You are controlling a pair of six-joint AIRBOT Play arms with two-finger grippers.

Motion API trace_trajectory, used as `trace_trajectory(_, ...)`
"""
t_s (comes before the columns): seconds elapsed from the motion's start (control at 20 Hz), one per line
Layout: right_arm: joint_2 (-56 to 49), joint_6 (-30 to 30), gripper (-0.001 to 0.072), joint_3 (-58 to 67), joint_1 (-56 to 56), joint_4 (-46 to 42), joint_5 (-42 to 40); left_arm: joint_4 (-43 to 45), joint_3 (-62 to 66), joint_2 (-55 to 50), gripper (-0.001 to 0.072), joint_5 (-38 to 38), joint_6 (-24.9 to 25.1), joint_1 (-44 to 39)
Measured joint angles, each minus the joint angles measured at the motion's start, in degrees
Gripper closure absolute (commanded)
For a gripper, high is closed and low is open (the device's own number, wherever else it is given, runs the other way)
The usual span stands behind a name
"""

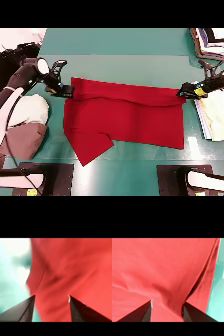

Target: Fold the shirts.

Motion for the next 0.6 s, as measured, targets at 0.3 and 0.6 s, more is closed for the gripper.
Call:
trace_trajectory(0.3,8.4,0.0,0.0082,-0.5,-1.0,-0.7,1.4,1.6,-20.8,19.6,0.0206,-3.8,-2.3,0.0)
trace_trajectory(0.6,4.7,0.0,0.0058,-0.5,-5.6,-0.9,6.3,-0.7,-33.4,30.4,0.0206,-1.6,-6.2,0.0)
